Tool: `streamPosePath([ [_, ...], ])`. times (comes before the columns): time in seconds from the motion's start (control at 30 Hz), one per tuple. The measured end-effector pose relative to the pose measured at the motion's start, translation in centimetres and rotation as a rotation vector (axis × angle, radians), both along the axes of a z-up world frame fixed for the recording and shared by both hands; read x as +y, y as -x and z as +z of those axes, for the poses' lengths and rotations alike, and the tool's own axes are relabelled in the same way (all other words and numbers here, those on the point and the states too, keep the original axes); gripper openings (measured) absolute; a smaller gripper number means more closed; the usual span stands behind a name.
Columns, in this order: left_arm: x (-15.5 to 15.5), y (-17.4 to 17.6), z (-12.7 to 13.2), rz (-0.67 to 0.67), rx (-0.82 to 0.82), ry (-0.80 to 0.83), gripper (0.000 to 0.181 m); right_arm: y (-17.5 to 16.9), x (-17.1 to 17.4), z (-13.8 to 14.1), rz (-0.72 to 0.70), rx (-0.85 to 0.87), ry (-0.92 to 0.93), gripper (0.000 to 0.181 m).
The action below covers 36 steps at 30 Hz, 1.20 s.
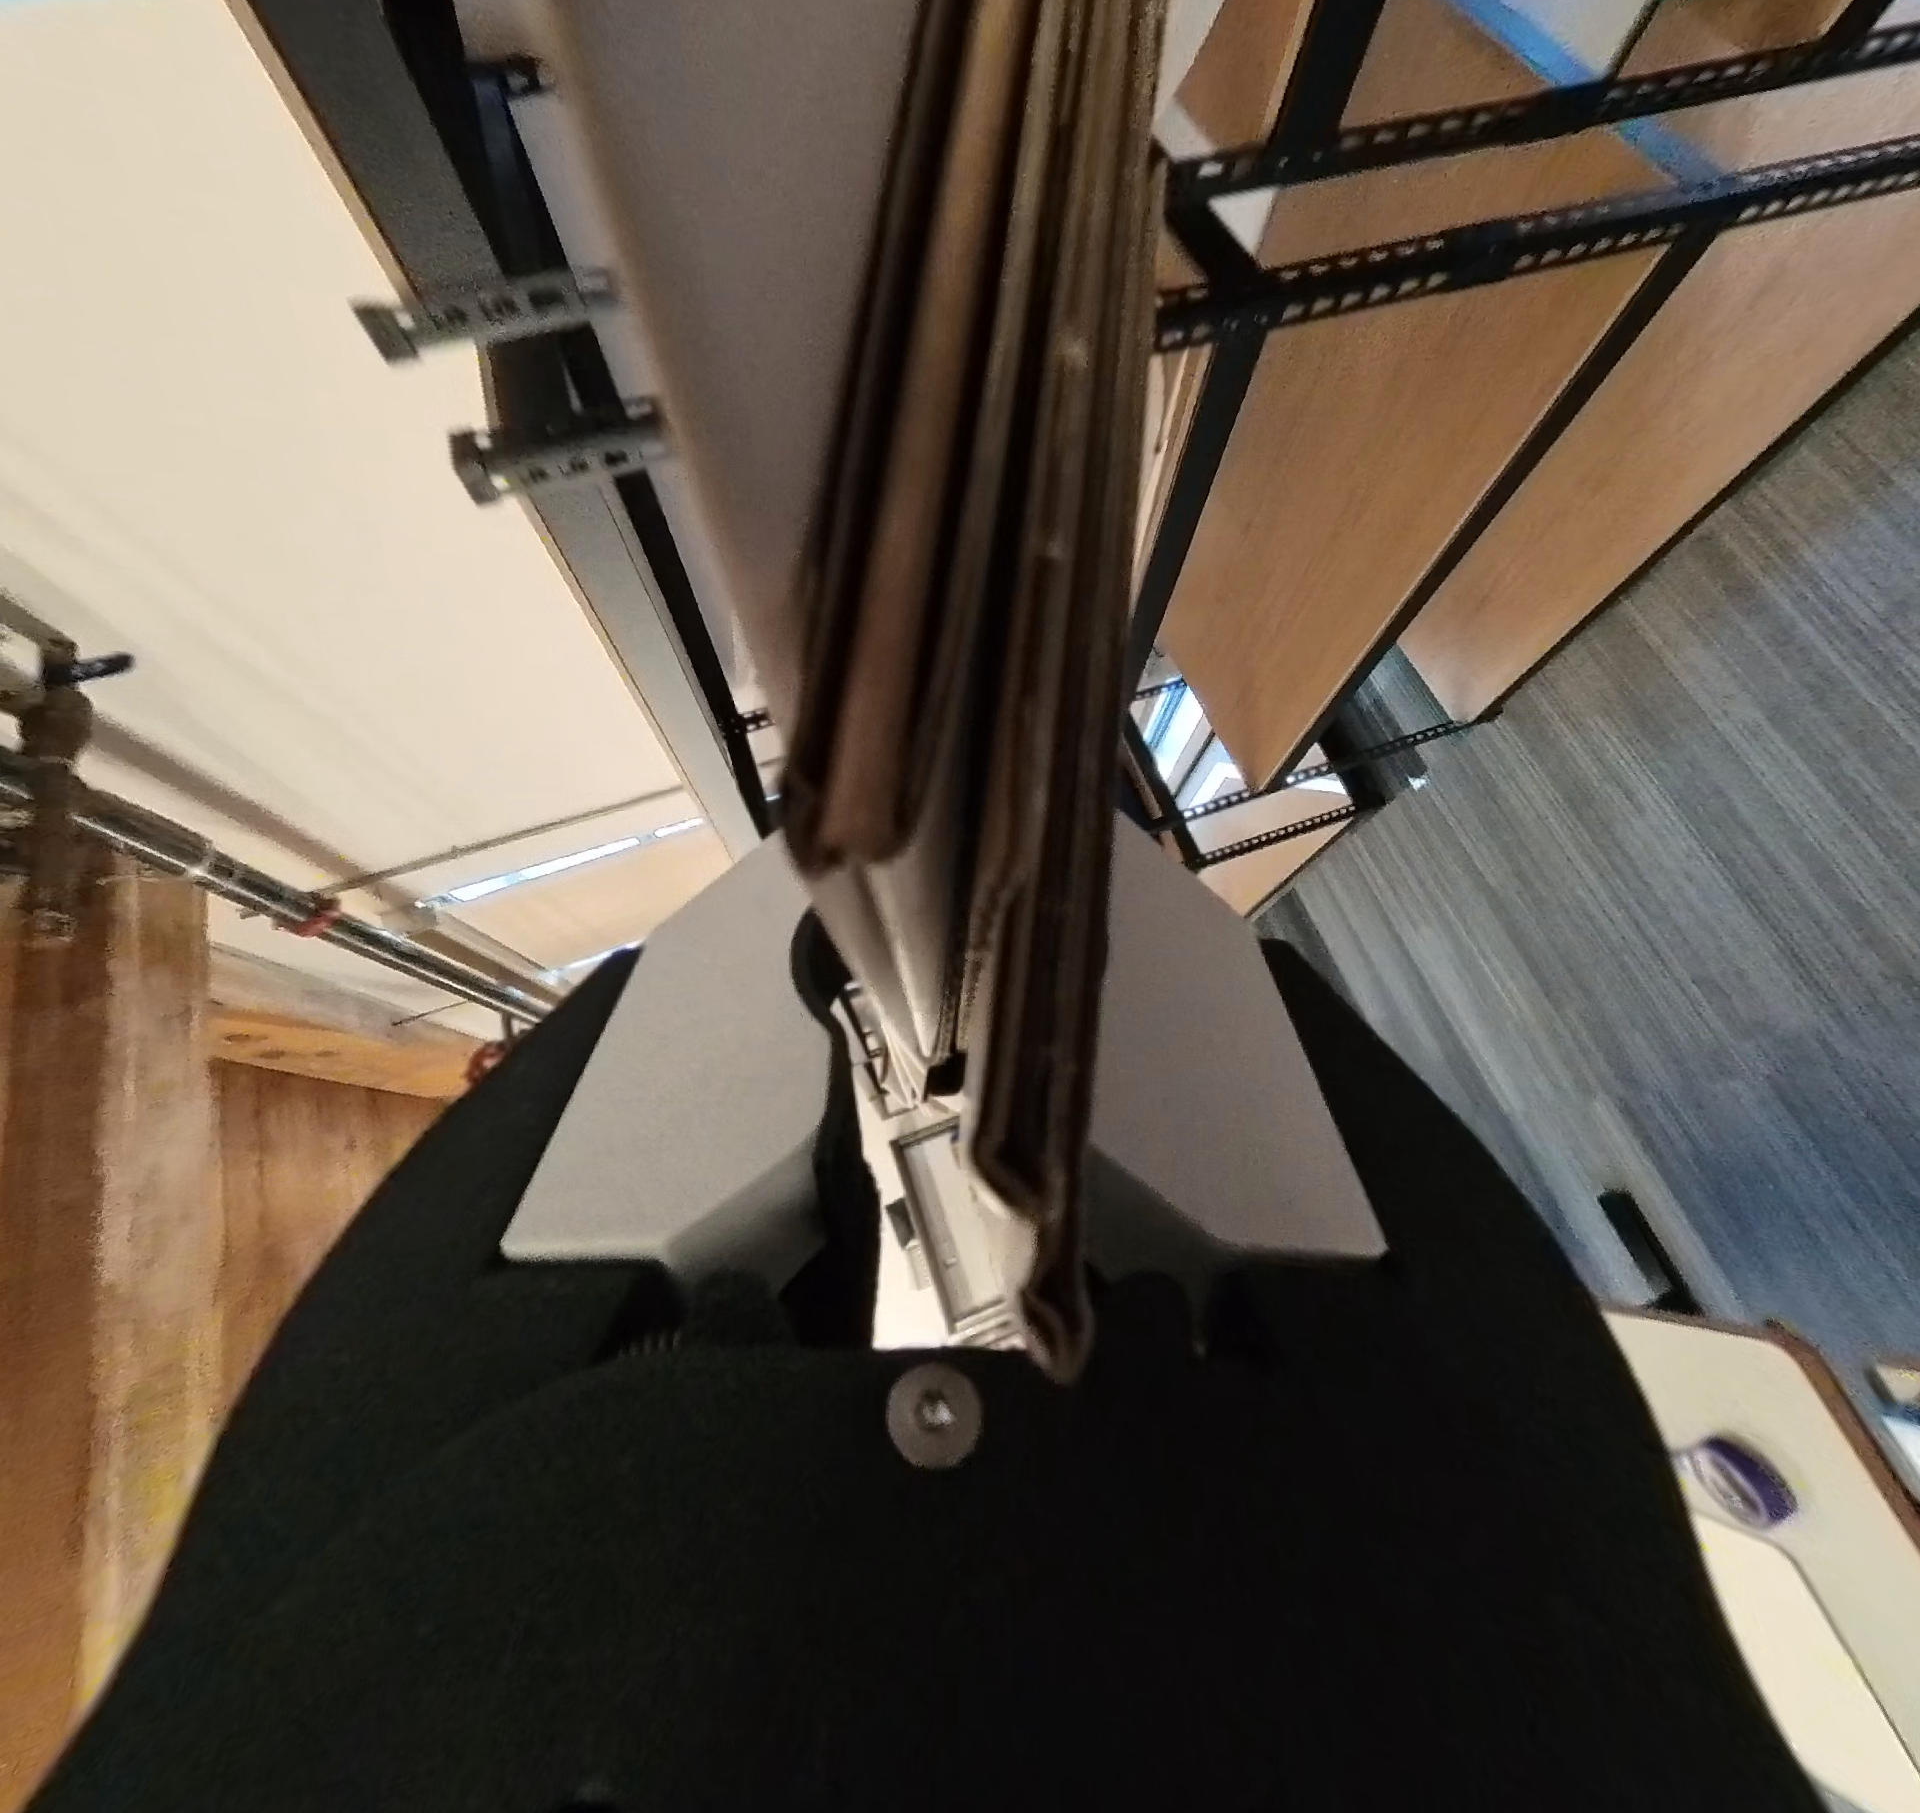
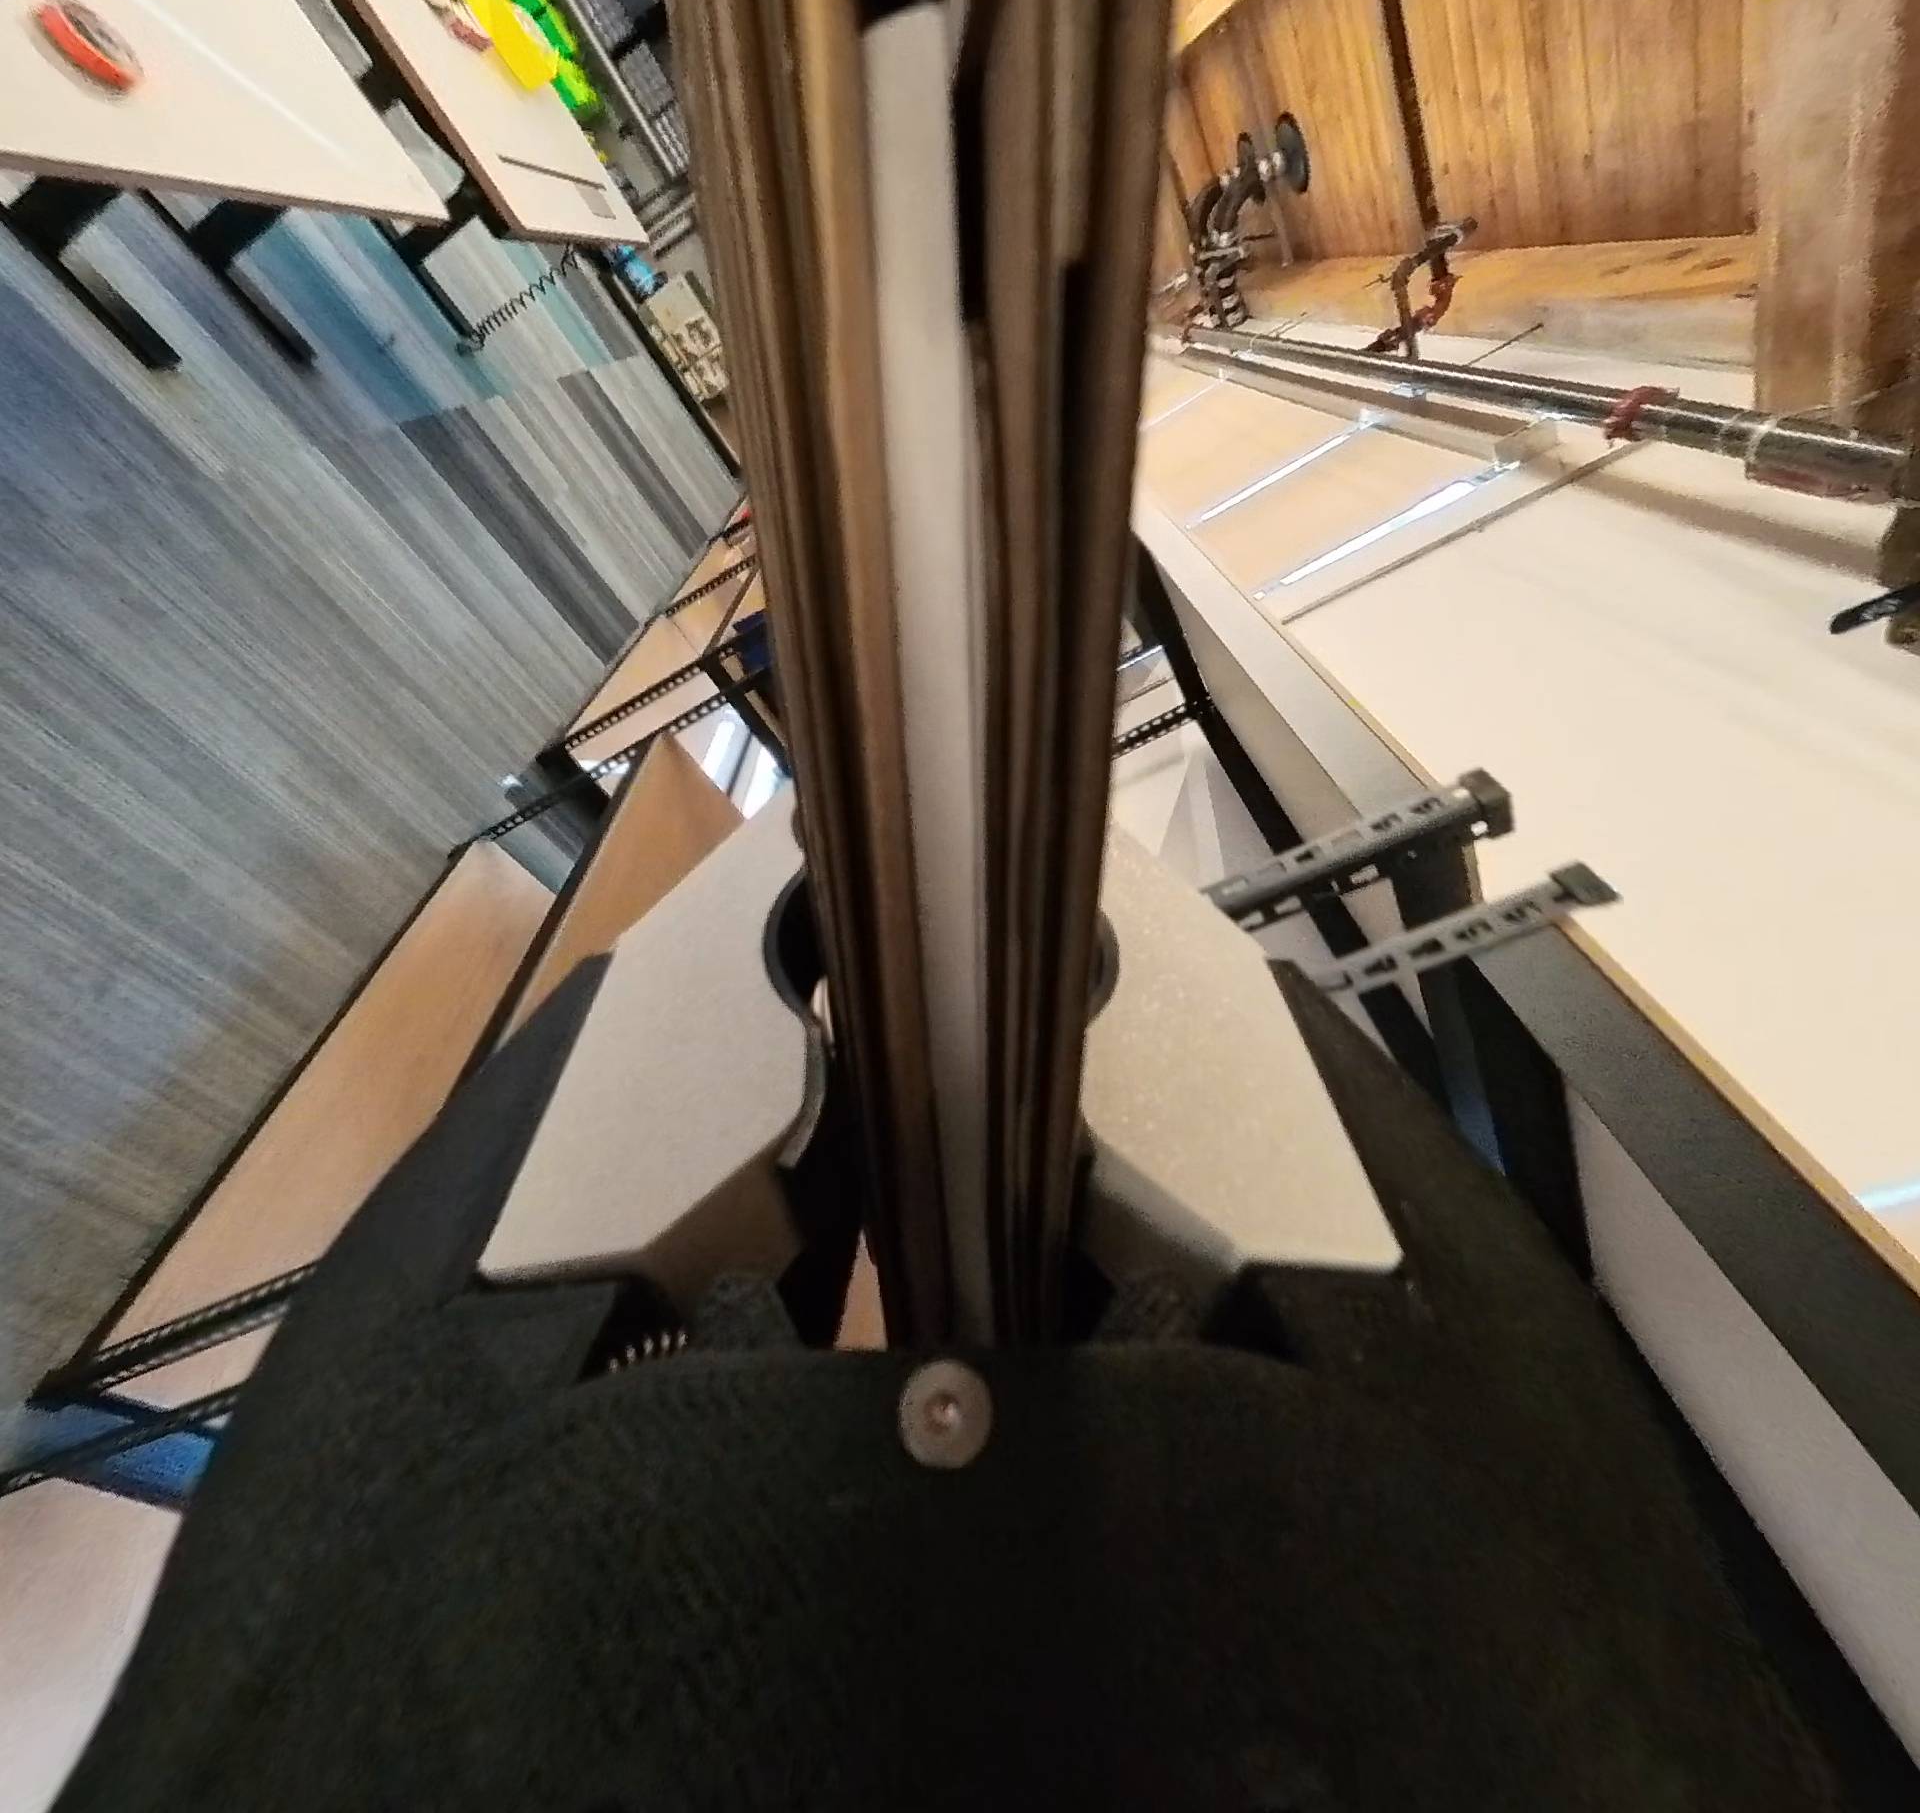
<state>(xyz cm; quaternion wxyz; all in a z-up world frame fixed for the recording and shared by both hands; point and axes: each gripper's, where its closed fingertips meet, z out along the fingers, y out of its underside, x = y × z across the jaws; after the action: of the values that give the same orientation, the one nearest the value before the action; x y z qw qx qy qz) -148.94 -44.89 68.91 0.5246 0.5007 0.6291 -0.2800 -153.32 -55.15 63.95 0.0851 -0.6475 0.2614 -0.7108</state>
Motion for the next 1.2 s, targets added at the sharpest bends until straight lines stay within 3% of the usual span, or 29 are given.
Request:
streamPosePath([
  [0.03, -0.8, -2.9, -0.2, -0.004, 0.015, 0.009, 0.03, -2.6, -0.8, 0.0, -0.009, 0.015, 0.008, 0.038],
  [0.3, -11.0, -24.0, -3.8, -0.045, 0.148, 0.088, 0.029, -22.1, -11.3, -1.8, -0.074, 0.179, 0.097, 0.038],
  [0.57, -24.8, -37.8, -8.9, -0.172, 0.263, 0.169, 0.029, -34.3, -24.6, -5.1, -0.181, 0.316, 0.18, 0.038],
  [0.77, -34.4, -42.9, -15.8, -0.313, 0.304, 0.189, 0.029, -37.7, -32.5, -11.2, -0.319, 0.408, 0.238, 0.039],
  [0.8, -35.5, -43.3, -17.4, -0.342, 0.274, 0.195, 0.029, -38.0, -33.4, -12.6, -0.338, 0.411, 0.26, 0.046],
  [0.9, -38.2, -44.9, -22.3, -0.414, 0.207, 0.228, 0.03, -39.4, -35.6, -16.9, -0.393, 0.431, 0.311, 0.047],
  [1.0, -40.1, -46.9, -26.6, -0.454, 0.249, 0.223, 0.031, -41.2, -37.1, -20.8, -0.415, 0.493, 0.303, 0.048],
  [1.2, -42.8, -49.1, -29.3, -0.441, 0.328, 0.277, 0.028, -43.1, -40.4, -22.7, -0.508, 0.551, 0.363, 0.05],
])
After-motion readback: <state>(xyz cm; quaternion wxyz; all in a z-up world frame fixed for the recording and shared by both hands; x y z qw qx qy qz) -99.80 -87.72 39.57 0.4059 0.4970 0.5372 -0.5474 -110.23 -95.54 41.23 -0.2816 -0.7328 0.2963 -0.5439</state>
